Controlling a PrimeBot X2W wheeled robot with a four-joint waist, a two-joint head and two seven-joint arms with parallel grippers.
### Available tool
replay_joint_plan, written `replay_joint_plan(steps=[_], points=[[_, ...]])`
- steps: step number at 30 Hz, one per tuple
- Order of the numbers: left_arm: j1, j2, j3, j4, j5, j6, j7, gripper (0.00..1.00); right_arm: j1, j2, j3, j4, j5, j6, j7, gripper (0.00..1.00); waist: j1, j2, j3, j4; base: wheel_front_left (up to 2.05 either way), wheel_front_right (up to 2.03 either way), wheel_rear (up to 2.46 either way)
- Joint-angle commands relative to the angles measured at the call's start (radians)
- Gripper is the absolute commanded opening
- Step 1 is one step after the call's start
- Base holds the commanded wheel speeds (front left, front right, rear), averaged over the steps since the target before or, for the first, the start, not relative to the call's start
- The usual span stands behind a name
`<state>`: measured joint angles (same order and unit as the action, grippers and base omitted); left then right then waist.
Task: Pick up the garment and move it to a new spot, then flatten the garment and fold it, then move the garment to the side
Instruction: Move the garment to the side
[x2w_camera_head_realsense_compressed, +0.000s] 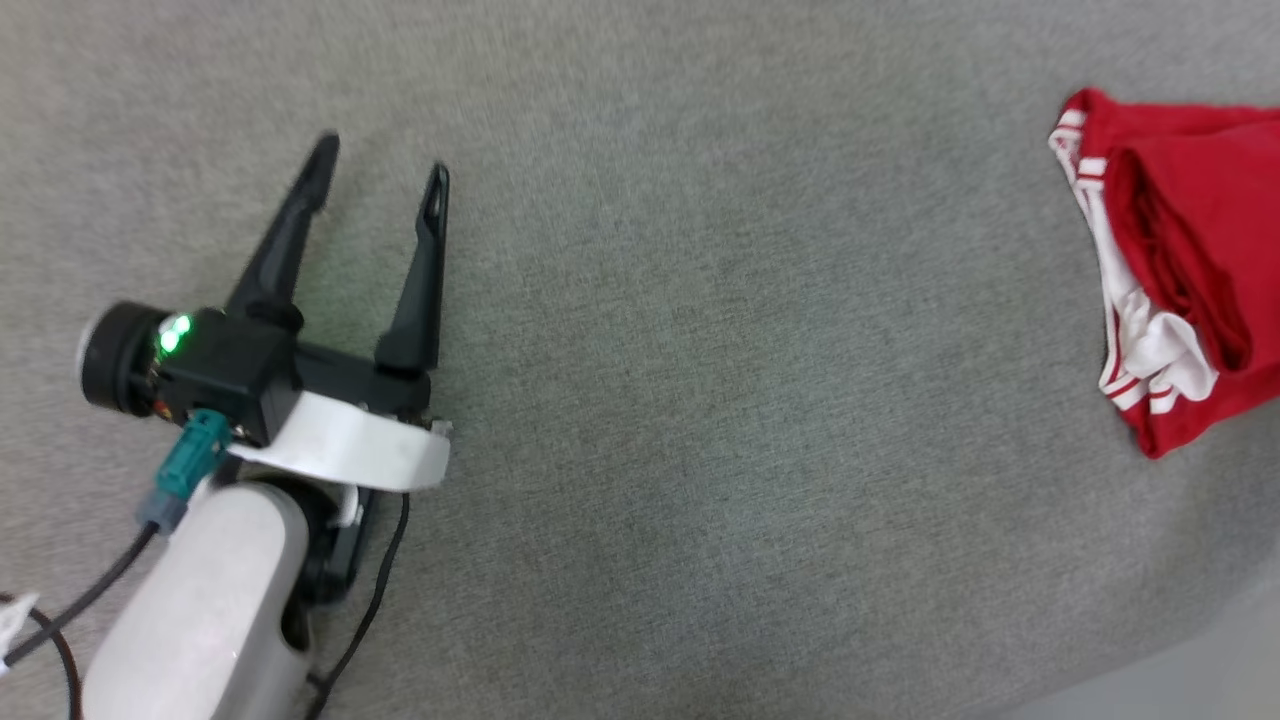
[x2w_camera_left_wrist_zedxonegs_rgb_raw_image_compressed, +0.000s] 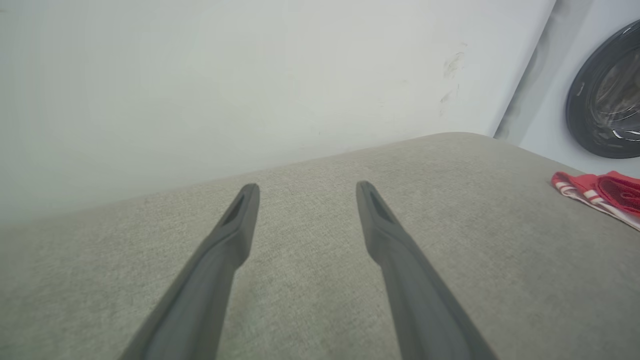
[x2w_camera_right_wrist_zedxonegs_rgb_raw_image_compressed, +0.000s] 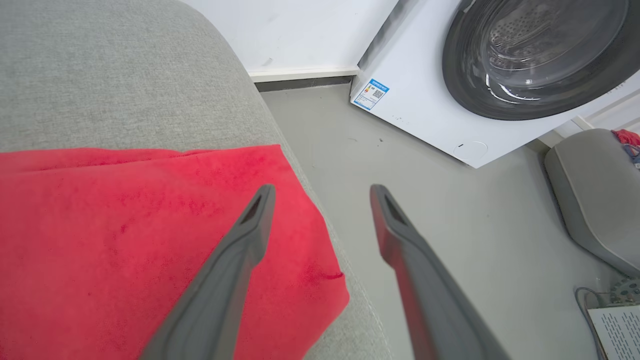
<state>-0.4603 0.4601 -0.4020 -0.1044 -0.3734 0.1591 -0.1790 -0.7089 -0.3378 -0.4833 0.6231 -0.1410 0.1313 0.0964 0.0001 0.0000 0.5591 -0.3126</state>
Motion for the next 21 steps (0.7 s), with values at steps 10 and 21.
replay_joint_plan(steps=[10,21], points=[[0.174,-0.052,0.011,0.077,-0.064,0.042,-0.051,1.0,0.253,0.013,0.143,-0.064,0.091,-0.001,-0.112,1.0,-0.0001,0.0,-0.281,0.065,0.0,0.0,0.0],[0.308,-0.109,0.034,0.115,-0.118,0.079,-0.075,1.0,0.496,0.126,0.315,-0.286,0.192,-0.001,-0.132,1.0,-0.0001,0.0,-0.42,0.168,0.0,0.0,0.0]])
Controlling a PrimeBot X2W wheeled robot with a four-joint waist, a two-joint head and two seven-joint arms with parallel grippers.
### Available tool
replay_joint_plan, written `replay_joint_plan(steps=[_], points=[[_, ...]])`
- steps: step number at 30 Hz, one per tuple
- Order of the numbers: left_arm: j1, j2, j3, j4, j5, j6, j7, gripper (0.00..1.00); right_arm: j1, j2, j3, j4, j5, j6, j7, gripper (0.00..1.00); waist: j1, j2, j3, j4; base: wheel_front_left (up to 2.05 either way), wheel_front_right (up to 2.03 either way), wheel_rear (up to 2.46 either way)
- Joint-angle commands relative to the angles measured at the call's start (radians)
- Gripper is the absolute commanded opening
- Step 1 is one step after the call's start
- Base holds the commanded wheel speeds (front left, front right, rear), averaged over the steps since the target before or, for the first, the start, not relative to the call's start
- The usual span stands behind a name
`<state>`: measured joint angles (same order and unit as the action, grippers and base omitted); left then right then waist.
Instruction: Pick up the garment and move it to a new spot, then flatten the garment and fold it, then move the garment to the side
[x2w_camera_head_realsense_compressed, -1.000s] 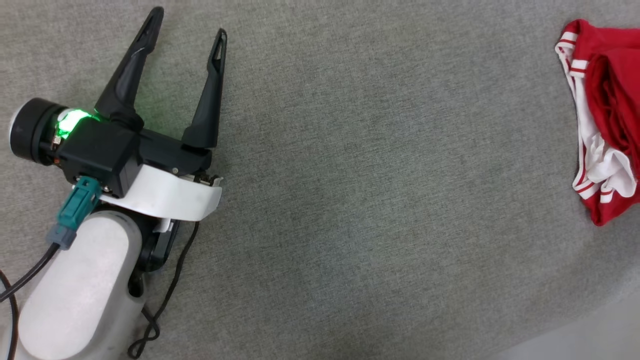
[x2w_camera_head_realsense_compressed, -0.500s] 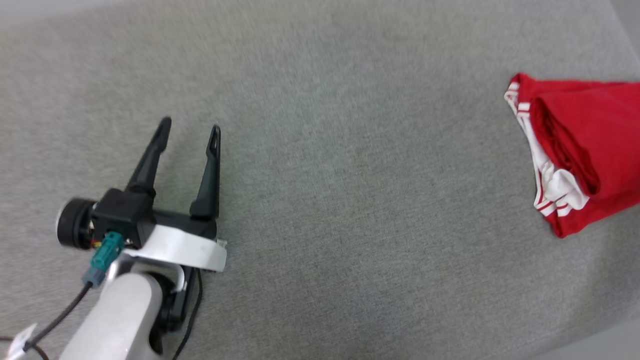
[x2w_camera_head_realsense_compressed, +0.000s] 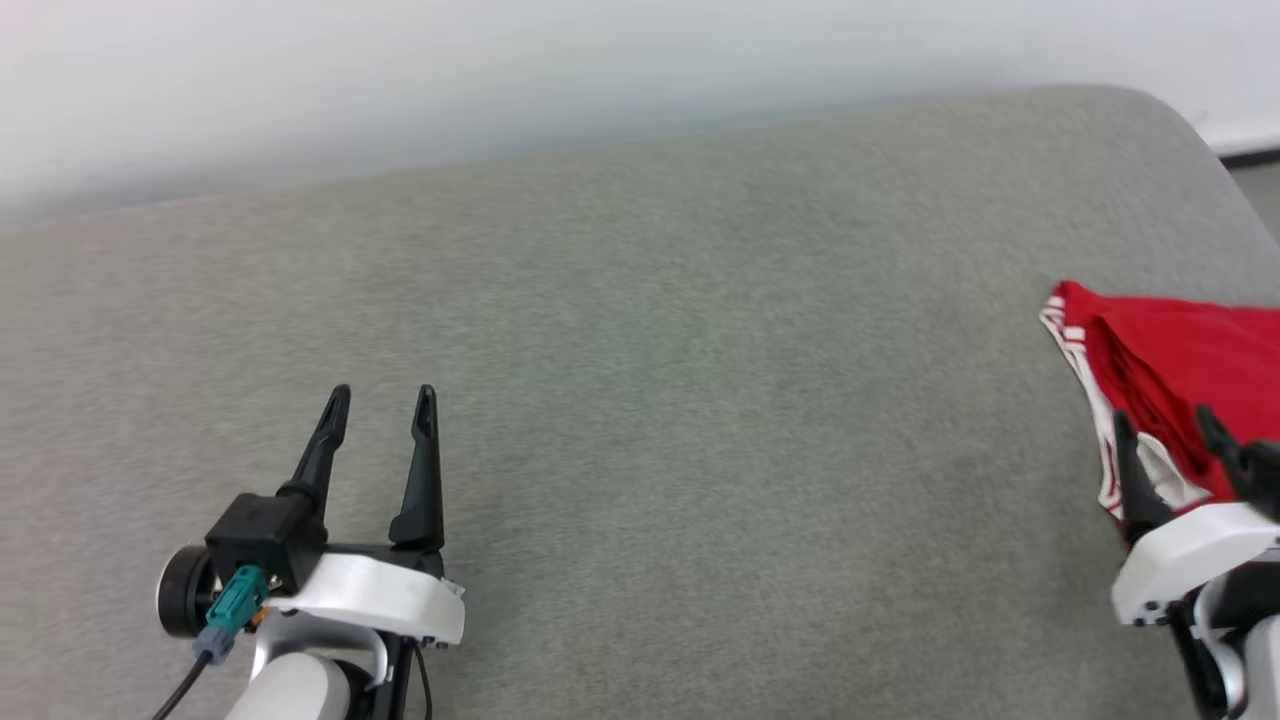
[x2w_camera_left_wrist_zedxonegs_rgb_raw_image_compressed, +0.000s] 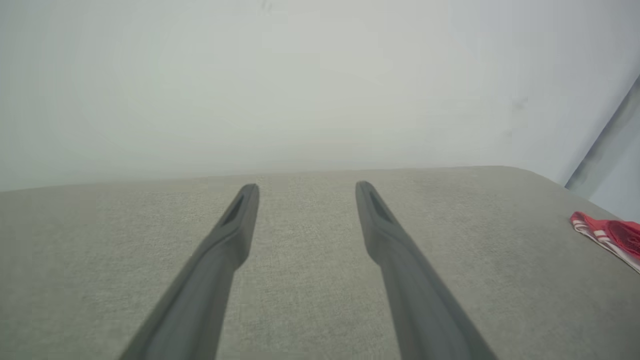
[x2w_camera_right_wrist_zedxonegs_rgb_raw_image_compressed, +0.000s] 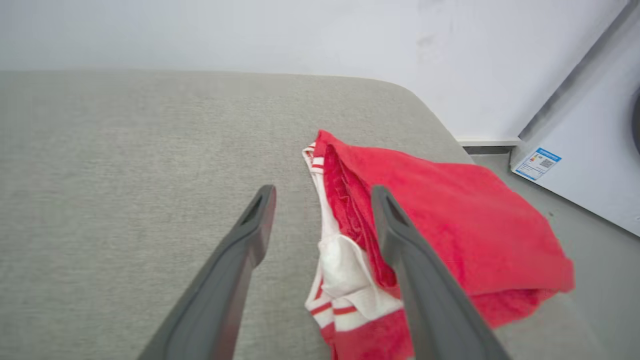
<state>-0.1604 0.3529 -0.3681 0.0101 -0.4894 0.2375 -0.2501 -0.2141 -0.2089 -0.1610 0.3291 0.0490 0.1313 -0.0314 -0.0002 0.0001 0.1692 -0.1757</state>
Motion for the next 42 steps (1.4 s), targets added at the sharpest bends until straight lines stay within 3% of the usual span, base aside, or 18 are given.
replay_joint_plan(steps=[1,10,19,42], points=[[0.015,-0.004,0.002,0.004,-0.003,0.001,-0.005,1.0,0.014,0.006,-0.001,-0.014,0.009,-0.001,-0.006,1.0,0.0002,-0.0001,-0.039,0.042,0.0,0.0,0.0],[0.072,-0.011,0.021,0.045,0.012,0.008,-0.013,1.0,0.159,0.11,0.051,-0.253,0.048,-0.001,-0.031,1.0,0.0002,-0.0001,-0.117,0.143,0.0,0.0,0.0],[0.149,0.005,0.038,0.078,0.01,-0.015,-0.016,1.0,0.31,0.146,0.07,-0.404,0.054,-0.001,0.005,1.0,0.0002,-0.0001,-0.184,0.173,0.0,0.0,0.0],[0.167,-0.027,0.033,0.099,0.029,-0.051,-0.017,1.0,0.355,0.16,0.078,-0.452,0.054,-0.001,0.042,1.0,0.0002,-0.0001,-0.212,0.169,0.0,0.0,0.0]])
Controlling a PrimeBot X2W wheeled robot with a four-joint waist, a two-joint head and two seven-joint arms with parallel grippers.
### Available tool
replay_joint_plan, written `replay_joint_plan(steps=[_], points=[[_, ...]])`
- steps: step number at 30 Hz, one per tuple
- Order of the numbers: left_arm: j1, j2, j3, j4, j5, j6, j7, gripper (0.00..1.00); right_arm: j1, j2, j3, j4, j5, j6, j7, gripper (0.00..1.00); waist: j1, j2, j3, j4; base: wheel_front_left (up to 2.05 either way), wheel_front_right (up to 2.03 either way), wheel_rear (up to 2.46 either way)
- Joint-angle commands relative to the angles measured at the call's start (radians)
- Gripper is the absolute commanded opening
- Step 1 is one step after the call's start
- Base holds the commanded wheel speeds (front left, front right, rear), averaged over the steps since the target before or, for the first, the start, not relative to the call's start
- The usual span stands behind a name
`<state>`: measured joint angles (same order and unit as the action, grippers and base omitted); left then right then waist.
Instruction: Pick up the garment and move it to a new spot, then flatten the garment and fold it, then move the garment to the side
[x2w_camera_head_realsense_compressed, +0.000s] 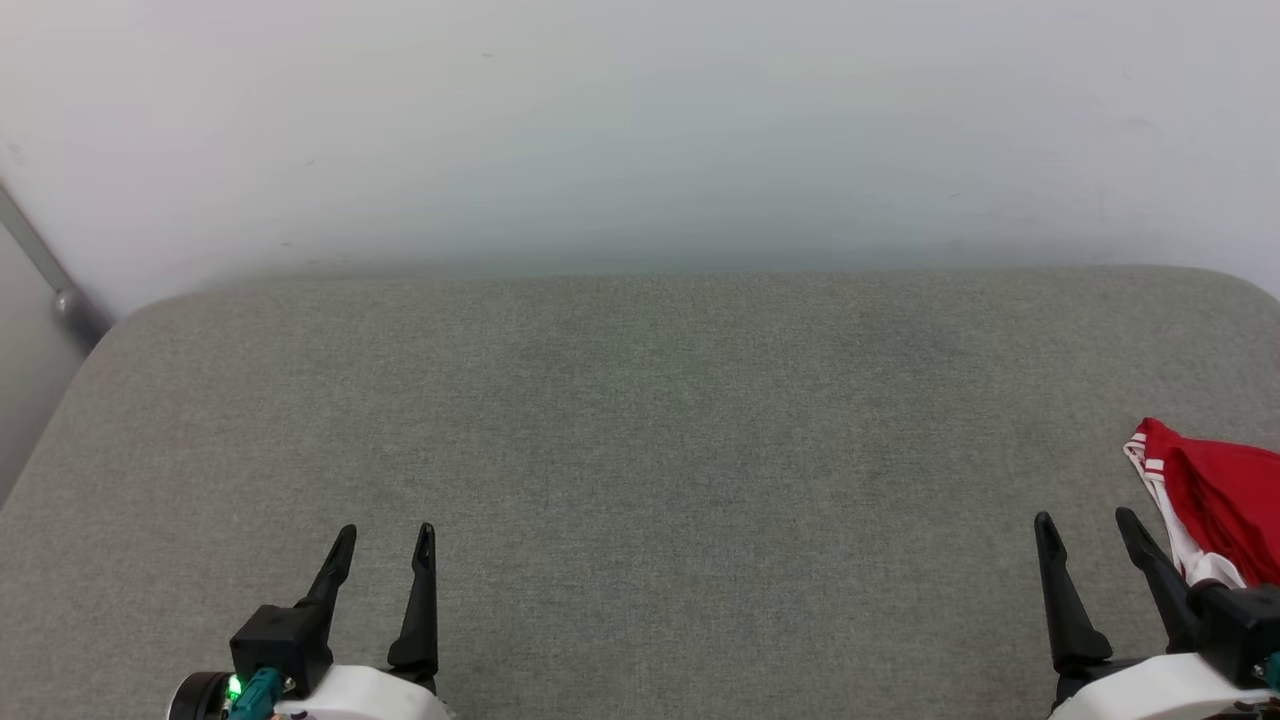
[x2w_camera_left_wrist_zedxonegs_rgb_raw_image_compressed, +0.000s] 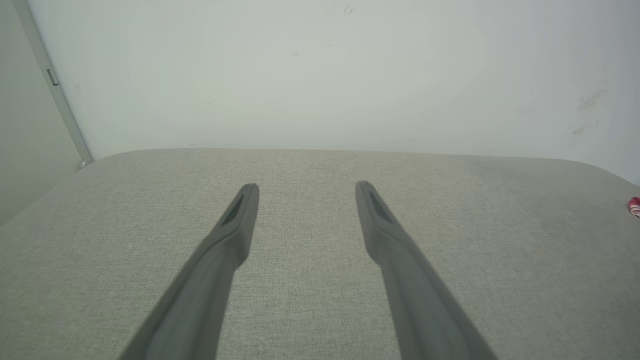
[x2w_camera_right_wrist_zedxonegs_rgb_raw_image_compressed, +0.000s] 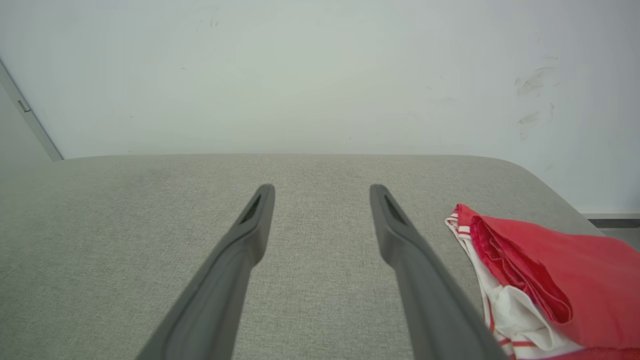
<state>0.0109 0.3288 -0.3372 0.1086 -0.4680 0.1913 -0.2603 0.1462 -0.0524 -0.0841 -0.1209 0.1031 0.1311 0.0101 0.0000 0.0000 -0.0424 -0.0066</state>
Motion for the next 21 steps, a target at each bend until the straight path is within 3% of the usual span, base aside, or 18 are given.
replay_joint_plan(steps=[1,7,8,11,21], points=[[-0.005,-0.003,0.003,0.001,0.008,-0.003,-0.007,1.0,-0.005,0.003,0.001,-0.001,0.001,-0.001,0.001,1.0,0.0,0.0,0.0,-0.001,0.0,0.0,0.0],[-0.007,-0.009,0.012,-0.002,0.009,-0.007,-0.007,1.0,-0.004,0.003,0.002,0.003,0.009,-0.001,-0.002,1.0,0.0,0.0,-0.001,-0.002,0.0,0.0,0.0],[0.001,-0.008,0.009,0.001,0.006,-0.006,0.001,0.0,-0.001,0.0,0.001,0.005,0.003,0.0,0.0,0.0,0.0,0.0,-0.001,-0.002,0.0,0.0,0.0],[0.012,-0.02,0.007,0.021,-0.004,-0.009,0.005,0.0,0.005,0.001,0.003,0.03,0.014,0.0,-0.001,0.0,0.0,0.0,-0.001,-0.002,0.0,0.0,0.0],[-0.006,-0.051,0.063,0.035,-0.166,-0.051,0.051,0.0,-0.032,-0.002,0.002,0.075,0.225,0.0,0.012,0.0,0.0,0.0,0.003,-0.001,0.0,0.0,0.0]])
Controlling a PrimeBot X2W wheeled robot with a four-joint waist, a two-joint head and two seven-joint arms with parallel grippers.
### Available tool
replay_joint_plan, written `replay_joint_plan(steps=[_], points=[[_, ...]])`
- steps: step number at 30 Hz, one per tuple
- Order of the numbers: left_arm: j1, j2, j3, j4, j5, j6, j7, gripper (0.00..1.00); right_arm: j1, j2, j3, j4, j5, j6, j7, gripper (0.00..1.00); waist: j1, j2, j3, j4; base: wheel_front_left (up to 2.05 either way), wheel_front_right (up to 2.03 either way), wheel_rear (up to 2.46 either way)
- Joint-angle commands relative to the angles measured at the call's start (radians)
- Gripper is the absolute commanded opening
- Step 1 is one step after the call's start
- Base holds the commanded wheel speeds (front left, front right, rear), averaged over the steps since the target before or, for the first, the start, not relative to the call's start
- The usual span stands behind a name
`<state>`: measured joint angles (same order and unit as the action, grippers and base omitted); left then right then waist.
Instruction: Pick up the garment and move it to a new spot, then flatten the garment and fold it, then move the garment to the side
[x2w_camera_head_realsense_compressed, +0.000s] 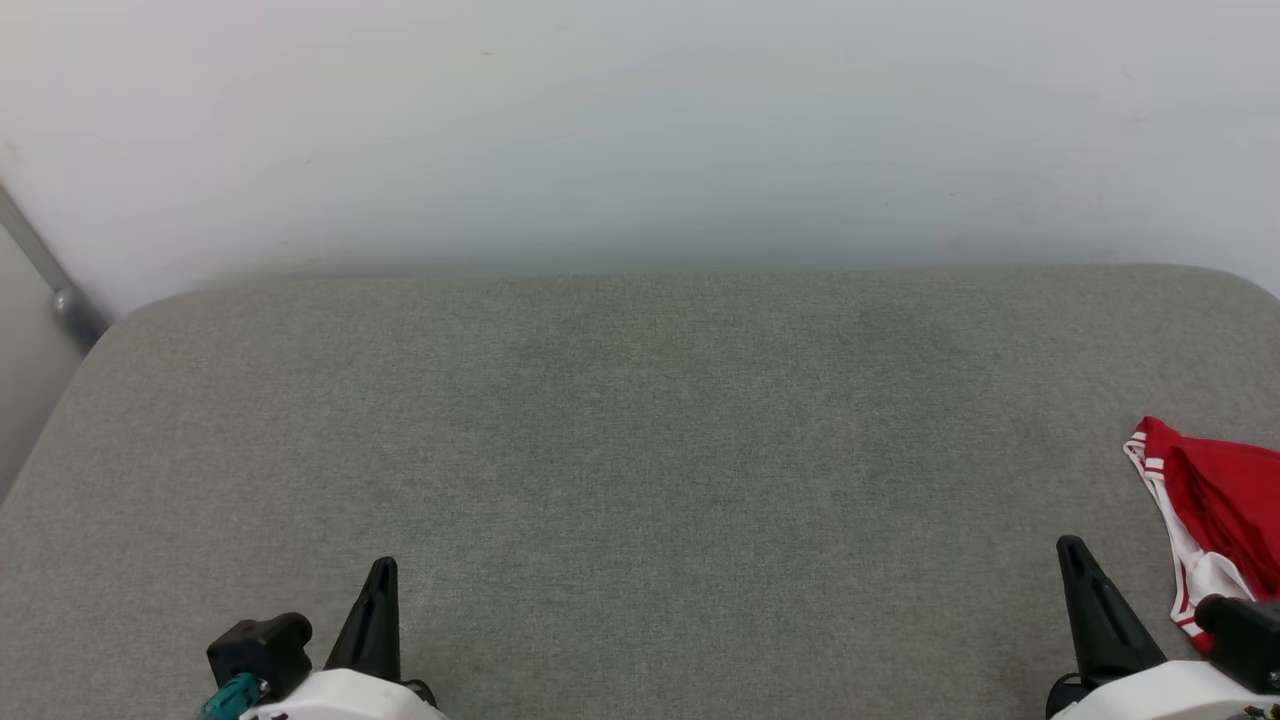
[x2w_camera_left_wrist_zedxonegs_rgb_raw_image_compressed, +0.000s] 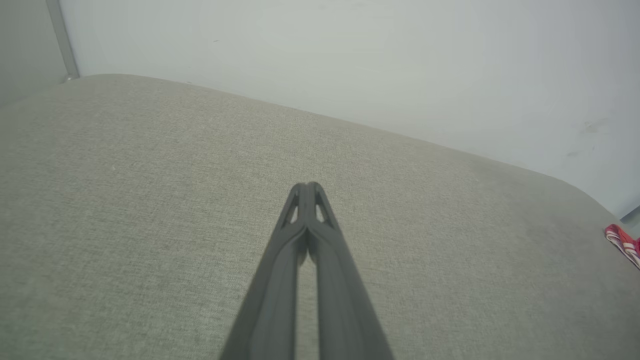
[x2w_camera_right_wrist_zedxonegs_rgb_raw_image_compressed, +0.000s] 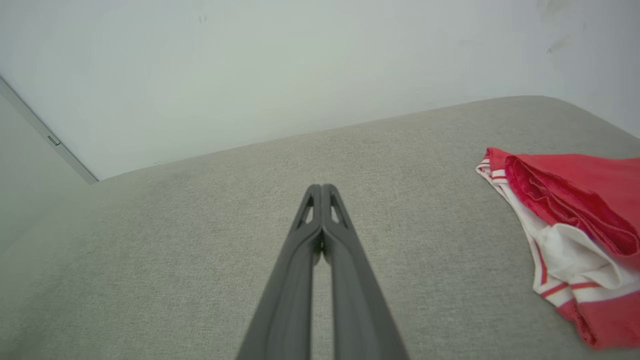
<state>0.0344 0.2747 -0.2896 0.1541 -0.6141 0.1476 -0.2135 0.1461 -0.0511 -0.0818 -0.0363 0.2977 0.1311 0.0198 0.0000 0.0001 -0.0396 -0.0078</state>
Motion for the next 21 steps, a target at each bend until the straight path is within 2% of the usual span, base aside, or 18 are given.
replay_joint_plan(steps=[1,21], points=[[-0.032,0.0,0.02,-0.009,-0.035,-0.011,0.009,0.0,-0.036,-0.003,-0.001,-0.005,0.049,0.0,0.003,0.0,0.0,-0.0001,0.001,0.0,0.0,0.0,0.0],[-0.065,-0.051,0.111,0.021,-0.287,-0.08,0.083,0.0,-0.094,-0.006,-0.005,0.067,0.374,0.0,0.022,0.0,0.0,-0.0001,0.008,0.001,0.0,0.0,0.0]])
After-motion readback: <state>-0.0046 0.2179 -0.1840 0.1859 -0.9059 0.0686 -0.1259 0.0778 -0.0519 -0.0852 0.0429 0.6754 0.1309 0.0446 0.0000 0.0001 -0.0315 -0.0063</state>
